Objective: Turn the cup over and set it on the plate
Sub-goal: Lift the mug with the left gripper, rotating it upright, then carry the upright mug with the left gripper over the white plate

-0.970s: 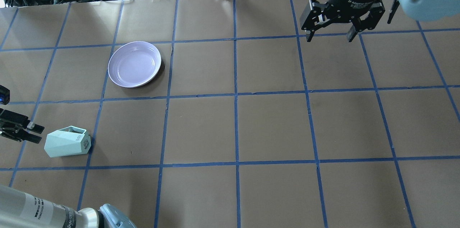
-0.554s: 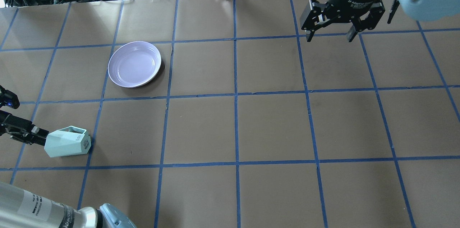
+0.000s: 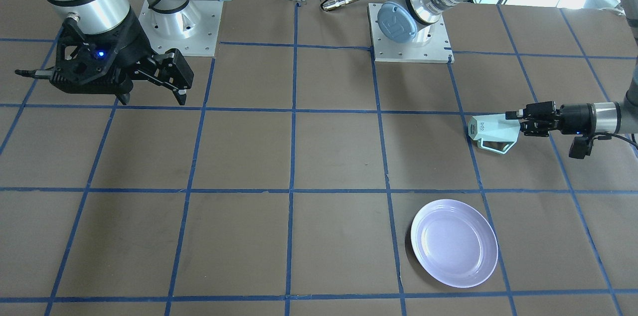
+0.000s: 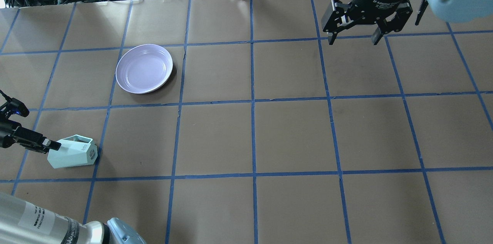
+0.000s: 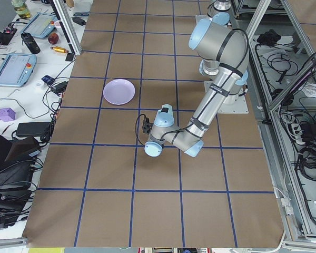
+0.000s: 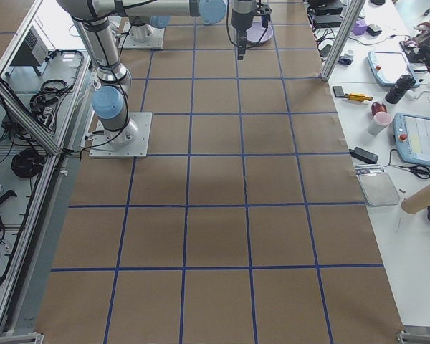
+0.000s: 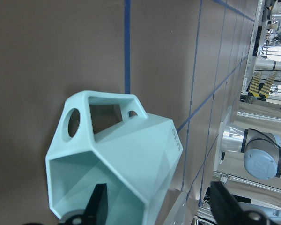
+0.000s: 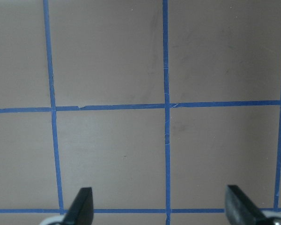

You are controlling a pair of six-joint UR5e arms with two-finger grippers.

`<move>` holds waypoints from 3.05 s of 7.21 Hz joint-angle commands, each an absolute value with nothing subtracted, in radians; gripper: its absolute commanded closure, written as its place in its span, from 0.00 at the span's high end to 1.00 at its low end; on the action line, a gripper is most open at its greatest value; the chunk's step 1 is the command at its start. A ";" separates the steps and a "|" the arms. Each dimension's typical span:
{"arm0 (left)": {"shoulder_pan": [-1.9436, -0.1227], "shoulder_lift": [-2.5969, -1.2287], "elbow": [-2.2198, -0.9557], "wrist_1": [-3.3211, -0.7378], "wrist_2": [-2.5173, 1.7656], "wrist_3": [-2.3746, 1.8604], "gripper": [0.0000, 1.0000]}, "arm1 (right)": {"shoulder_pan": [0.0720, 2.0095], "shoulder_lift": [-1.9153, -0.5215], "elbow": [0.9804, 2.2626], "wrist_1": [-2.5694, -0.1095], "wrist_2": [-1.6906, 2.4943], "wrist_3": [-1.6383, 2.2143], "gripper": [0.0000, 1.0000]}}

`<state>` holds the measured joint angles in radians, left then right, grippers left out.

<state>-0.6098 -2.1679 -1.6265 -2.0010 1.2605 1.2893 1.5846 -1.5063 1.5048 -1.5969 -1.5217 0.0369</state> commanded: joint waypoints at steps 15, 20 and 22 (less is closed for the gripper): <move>-1.179 -1.793 -1.505 -1.765 1.372 0.665 0.00 | 1.585 -1.506 1.505 -1.597 -1.522 0.038 1.00; -1.386 -1.949 -1.483 -1.415 1.617 0.615 0.00 | 1.585 -1.506 1.505 -1.597 -1.522 0.038 1.00; -1.420 -2.018 -1.410 -1.410 1.621 0.620 0.00 | 1.585 -1.506 1.505 -1.597 -1.522 0.038 1.00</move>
